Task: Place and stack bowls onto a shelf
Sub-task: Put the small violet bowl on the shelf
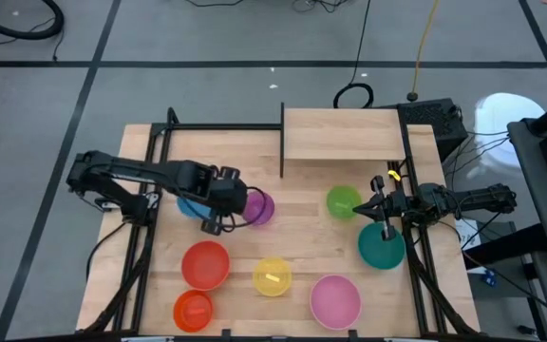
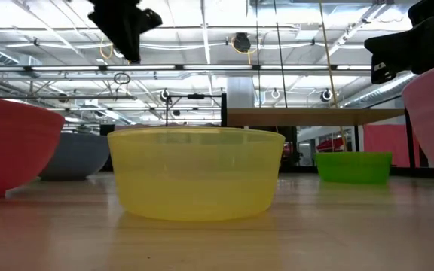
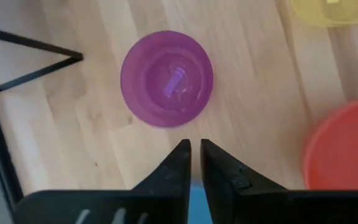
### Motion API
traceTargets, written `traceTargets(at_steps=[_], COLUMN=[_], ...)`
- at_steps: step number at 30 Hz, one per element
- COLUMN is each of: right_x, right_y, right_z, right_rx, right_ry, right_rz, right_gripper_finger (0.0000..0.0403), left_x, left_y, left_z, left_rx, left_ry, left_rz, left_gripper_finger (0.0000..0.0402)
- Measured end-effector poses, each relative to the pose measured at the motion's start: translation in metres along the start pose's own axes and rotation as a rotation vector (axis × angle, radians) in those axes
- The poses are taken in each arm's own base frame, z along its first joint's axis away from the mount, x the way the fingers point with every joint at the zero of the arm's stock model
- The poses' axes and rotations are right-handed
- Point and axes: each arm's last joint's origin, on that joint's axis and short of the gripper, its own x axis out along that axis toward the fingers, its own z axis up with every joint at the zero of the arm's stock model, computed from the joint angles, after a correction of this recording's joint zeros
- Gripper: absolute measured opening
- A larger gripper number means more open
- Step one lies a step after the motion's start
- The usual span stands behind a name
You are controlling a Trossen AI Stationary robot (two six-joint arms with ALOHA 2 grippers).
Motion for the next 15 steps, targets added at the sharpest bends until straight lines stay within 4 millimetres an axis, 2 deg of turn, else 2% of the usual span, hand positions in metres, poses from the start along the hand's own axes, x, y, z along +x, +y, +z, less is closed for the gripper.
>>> traceTargets(at_steps=[5, 12, 15], right_x=[0.000, 0.000, 0.000], right_y=[0.000, 0.000, 0.000], right_z=[0.000, 0.000, 0.000], right_rx=[0.011, 0.011, 0.011], right_ry=[0.000, 0.000, 0.000], right_rz=[0.000, 0.000, 0.000], right_gripper_finger=[0.0002, 0.0002, 0.0002], left_x=[0.026, 0.063, 0.074], left_y=[-0.004, -0.013, -0.016], left_z=[0.000, -0.011, -0.010], left_rx=[0.022, 0.077, 0.079], left_ry=[-0.057, -0.098, -0.172], left_rz=[0.000, -0.018, -0.021], left_gripper_finger=[0.0084, 0.0142, 0.0163])
